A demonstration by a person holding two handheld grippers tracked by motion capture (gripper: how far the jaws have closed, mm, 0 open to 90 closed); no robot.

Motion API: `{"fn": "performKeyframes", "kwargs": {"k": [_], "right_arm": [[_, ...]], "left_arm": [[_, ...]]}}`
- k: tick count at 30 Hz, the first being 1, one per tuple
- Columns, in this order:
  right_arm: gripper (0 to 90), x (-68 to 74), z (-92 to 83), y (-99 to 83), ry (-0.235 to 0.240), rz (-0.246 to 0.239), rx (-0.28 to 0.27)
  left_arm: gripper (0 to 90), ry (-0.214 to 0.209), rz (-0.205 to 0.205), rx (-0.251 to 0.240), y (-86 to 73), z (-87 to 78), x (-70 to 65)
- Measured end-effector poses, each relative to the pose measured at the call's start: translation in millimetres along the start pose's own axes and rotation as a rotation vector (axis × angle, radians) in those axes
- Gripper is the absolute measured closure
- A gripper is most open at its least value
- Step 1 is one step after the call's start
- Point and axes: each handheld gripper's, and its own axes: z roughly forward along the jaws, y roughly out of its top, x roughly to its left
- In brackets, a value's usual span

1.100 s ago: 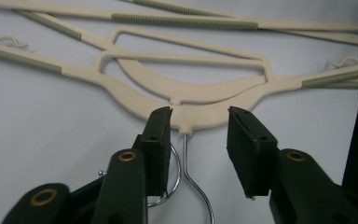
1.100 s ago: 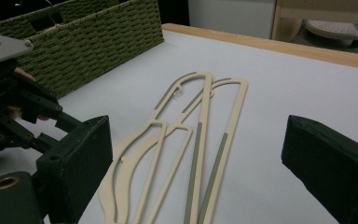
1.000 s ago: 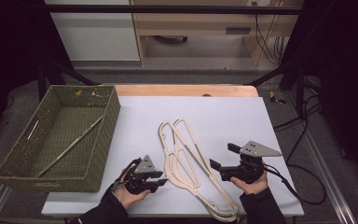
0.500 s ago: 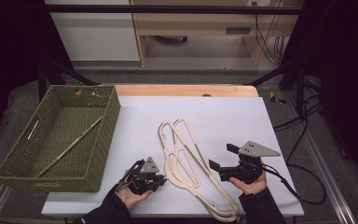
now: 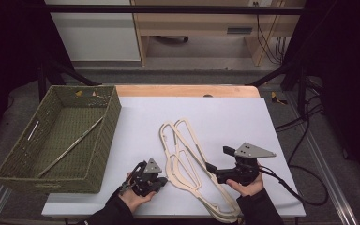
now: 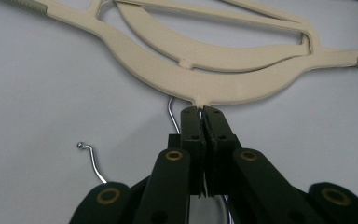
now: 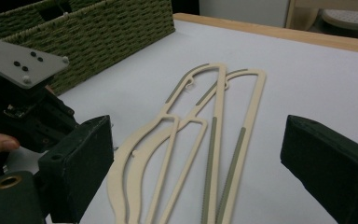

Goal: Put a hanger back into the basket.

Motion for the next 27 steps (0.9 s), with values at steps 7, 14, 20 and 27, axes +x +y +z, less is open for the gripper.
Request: {"fn": "performKeyframes", "kwargs": {"k": [7, 14, 20, 27], "right_arm": [[11.5, 14.2, 16.8, -3.2, 0.037, -0.023, 0.043], [13.2, 32.8, 35.6, -7.4, 0.085, -0.038, 0.093], [18.0, 43.7, 48.8, -11.1, 0.107, -0.058, 0.135], [22.7, 50.4, 58.0, -14.1, 0.096, -0.071, 0.189]], "left_arm": [[88.4, -0.015, 0.004, -0.020, 4.3, -3.6, -3.6], [88.4, -0.002, 0.025, -0.046, 13.3, -17.5, -6.3], [88.4, 0.005, 0.028, -0.040, 21.9, -23.2, -7.4], [88.4, 0.019, 0.034, -0.037, 33.8, -27.2, -9.5]]}}
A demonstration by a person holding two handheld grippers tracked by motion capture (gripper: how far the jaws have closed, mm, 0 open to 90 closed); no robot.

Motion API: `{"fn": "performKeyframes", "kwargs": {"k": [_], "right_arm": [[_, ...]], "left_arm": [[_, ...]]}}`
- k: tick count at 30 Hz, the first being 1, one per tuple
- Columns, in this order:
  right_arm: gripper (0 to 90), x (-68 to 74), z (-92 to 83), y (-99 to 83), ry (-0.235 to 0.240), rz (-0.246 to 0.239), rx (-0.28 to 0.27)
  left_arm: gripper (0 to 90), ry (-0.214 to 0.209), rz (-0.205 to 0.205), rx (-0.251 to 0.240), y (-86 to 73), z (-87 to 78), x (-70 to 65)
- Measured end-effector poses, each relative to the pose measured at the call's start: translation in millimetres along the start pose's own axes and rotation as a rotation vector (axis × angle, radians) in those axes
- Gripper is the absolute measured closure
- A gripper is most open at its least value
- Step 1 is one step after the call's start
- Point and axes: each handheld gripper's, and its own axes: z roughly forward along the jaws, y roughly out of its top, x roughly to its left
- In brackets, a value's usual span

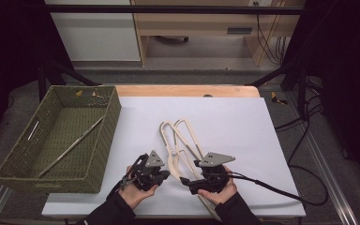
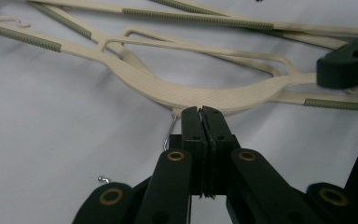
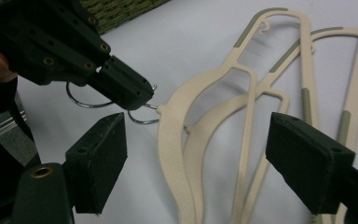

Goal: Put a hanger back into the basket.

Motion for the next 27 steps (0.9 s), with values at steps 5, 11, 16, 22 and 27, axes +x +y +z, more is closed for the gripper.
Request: {"fn": "performKeyframes", "kwargs": {"k": [5, 11, 16, 22, 27], "right_arm": [[27.3, 3.3, 6.8, -1.5, 0.003, -0.032, 0.033], [38.9, 11.3, 17.4, -3.4, -0.011, -0.088, 0.084], [54.2, 11.1, 23.4, -6.4, -0.011, -0.113, 0.118], [64.8, 14.0, 26.8, -7.5, -0.023, -0.154, 0.152], [73.1, 16.5, 29.0, -7.9, -0.050, -0.195, 0.165]], "left_arm": [[88.4, 0.005, 0.006, 0.001, 10.2, -2.8, -2.8], [88.4, 0.003, 0.000, -0.006, 12.3, -4.9, -4.6], [88.4, 0.001, 0.004, 0.000, 13.0, -5.6, -4.0], [88.4, -0.002, 0.005, -0.005, 12.6, -5.4, -5.3], [88.3, -0.005, 0.005, -0.020, 12.2, -7.2, -5.7]]}}
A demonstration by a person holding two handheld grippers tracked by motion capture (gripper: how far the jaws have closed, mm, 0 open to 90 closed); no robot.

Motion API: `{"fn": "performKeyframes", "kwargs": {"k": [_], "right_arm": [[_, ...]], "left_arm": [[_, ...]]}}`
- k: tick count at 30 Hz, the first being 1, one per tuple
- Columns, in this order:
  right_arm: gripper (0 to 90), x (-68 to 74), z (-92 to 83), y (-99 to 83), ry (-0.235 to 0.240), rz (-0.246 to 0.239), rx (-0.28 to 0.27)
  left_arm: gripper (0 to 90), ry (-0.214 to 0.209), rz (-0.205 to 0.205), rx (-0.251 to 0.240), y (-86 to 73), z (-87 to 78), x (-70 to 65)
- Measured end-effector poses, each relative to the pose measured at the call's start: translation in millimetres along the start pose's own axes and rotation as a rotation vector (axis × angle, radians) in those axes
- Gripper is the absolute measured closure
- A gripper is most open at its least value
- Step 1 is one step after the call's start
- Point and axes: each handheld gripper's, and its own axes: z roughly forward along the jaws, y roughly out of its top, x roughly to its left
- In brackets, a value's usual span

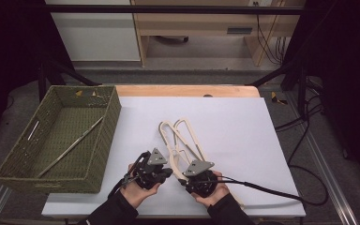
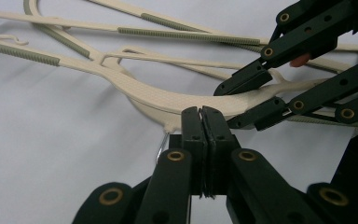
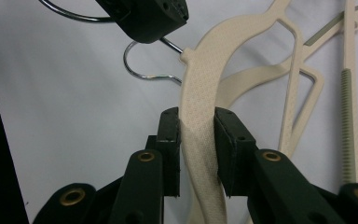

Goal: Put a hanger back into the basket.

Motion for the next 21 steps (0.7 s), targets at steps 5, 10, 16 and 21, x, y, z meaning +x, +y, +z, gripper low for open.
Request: {"fn": "performKeyframes", "kwargs": {"k": [5, 10, 16, 21], "right_arm": [[74.2, -0.5, -2.3, 0.3, -0.009, -0.019, -0.011], [74.9, -1.4, -4.9, 0.6, -0.032, -0.028, -0.008], [75.7, -5.9, -13.0, 3.0, -0.063, -0.024, -0.024], [76.8, -17.2, -23.4, 3.7, -0.091, -0.007, -0.044]], "left_arm": [[83.8, -0.031, -0.026, -0.052, 1.0, -6.3, 4.0], [62.6, -0.021, -0.021, -0.164, 5.8, -29.5, 7.9], [39.7, -0.005, -0.025, -0.296, 7.7, -63.3, 18.8], [25.7, 0.007, -0.032, -0.368, 3.9, -81.1, 33.2]]}}
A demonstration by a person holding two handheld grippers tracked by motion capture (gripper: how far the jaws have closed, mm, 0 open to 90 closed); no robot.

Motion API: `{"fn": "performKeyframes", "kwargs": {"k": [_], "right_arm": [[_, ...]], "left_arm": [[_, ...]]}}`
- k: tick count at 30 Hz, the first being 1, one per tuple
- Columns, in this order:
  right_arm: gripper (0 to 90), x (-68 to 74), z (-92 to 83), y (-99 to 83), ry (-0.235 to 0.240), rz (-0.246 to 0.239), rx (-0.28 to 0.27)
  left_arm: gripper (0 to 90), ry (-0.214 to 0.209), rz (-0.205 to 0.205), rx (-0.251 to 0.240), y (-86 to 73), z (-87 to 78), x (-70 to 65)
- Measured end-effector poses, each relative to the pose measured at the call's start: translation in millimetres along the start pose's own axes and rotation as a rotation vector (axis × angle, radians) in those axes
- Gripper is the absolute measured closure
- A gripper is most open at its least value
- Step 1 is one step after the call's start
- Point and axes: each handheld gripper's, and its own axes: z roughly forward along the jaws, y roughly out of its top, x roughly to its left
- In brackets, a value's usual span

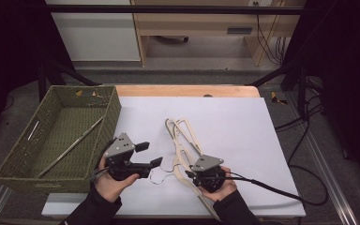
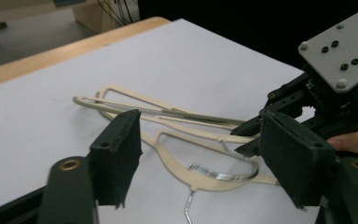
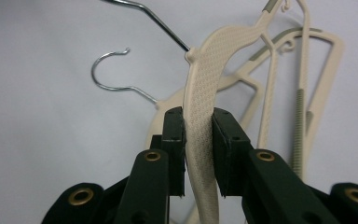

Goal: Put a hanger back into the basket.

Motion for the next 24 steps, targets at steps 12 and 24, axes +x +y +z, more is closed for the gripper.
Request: {"fn": "performKeyframes", "kwargs": {"k": [12, 24], "right_arm": [[79.9, -30.1, -15.2, -0.6, -0.115, 0.037, -0.018], [86.4, -65.2, -41.2, -0.1, -0.232, 0.075, -0.074]], "left_arm": [[5.9, 0.031, -0.008, -0.008, -12.4, 0.9, 21.7], [6.1, 0.060, -0.005, 0.007, -17.8, 4.4, 28.5]]}}
